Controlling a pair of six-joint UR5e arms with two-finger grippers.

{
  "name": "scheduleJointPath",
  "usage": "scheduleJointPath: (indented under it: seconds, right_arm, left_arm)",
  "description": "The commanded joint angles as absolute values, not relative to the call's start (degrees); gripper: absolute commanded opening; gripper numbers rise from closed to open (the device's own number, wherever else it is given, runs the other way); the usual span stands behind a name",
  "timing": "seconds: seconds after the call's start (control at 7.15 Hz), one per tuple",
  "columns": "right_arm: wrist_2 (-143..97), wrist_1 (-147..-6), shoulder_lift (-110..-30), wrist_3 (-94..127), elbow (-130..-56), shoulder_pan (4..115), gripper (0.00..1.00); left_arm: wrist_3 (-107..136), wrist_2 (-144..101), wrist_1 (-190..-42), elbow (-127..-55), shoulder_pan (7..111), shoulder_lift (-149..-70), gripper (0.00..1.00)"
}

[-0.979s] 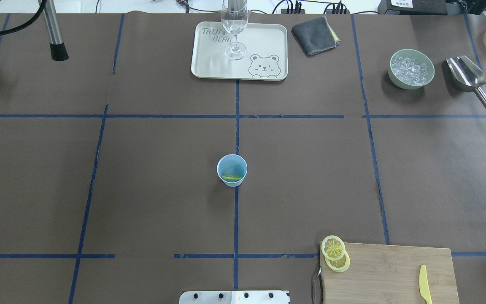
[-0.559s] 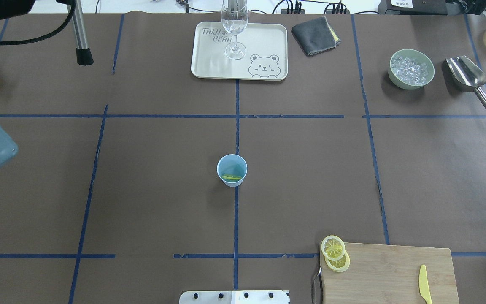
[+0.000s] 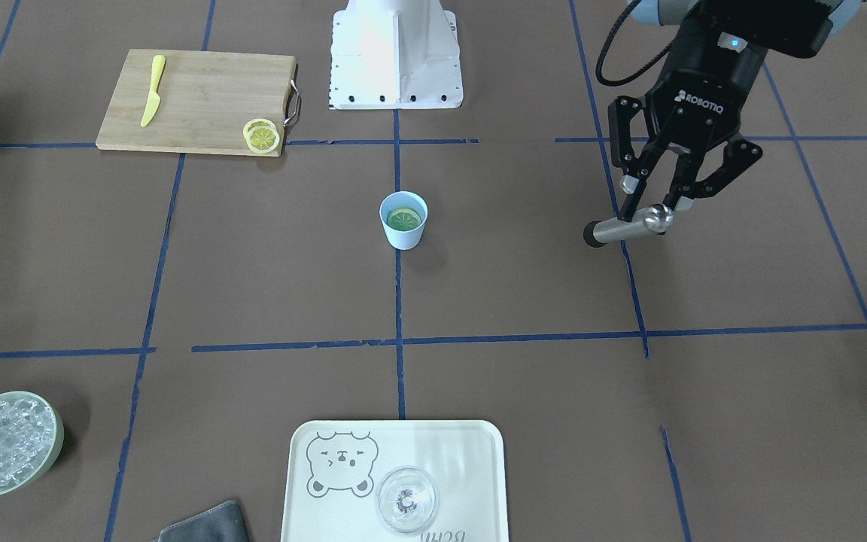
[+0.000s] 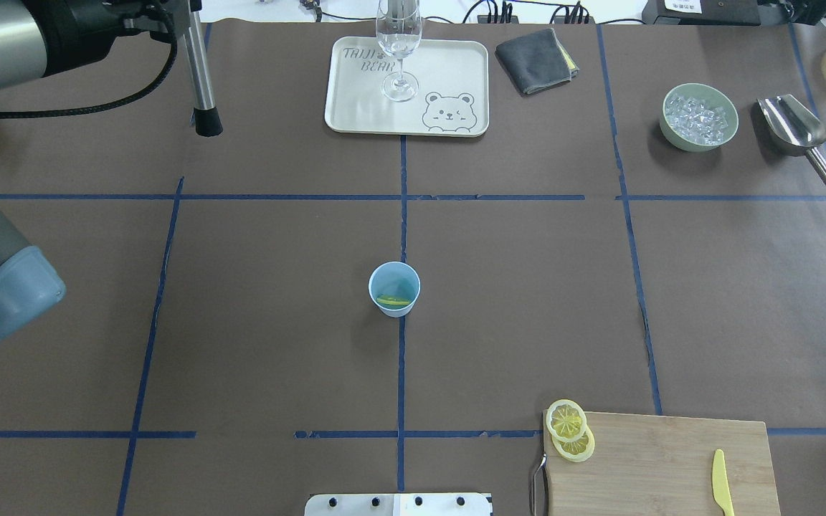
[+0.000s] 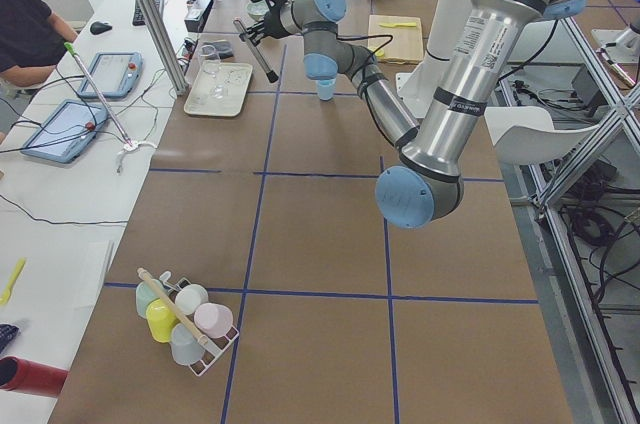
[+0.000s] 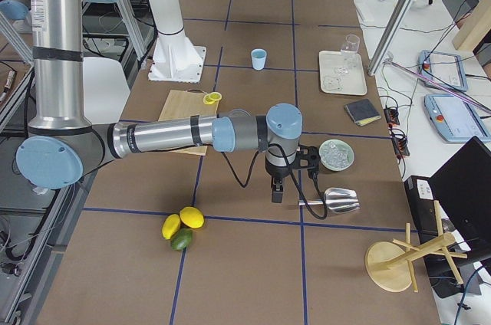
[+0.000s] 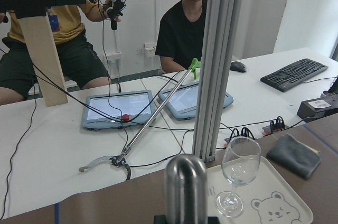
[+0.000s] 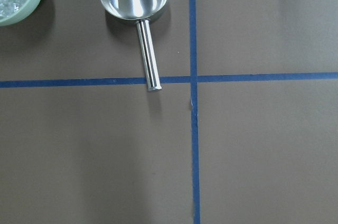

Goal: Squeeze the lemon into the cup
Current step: 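Bring the muddler over the blue cup and insert it with the left gripper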

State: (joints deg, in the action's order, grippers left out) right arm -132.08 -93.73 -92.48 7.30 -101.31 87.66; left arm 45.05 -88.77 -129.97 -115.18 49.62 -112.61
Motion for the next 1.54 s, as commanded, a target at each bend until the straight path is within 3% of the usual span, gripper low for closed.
scheduleJointPath:
  seconds: [0.0, 0.42, 0.98, 1.4]
  right_arm:
    - [-133.58, -93.78, -92.29, -0.15, -97.58, 90.52, 1.0]
    - [-138.66, -93.69, -91.93, -0.26, -96.59, 92.45, 1.0]
    - [-138.78, -93.69, -91.76, -0.26, -96.68, 92.81, 1.0]
    - [-138.78, -93.69, -91.5, -0.18, -96.68, 92.81, 1.0]
  left_arm:
    - [49.82, -81.01, -134.47, -114.78, 43.54, -112.76, 0.0]
    - [49.92, -71.15, -142.09, -114.52, 35.45, -112.77, 0.0]
    - [49.31, -36.06, -144.49, -112.51, 14.47, -114.52, 0.0]
    - [49.22, -30.62, -144.41, -109.08, 7.06, -118.29, 0.0]
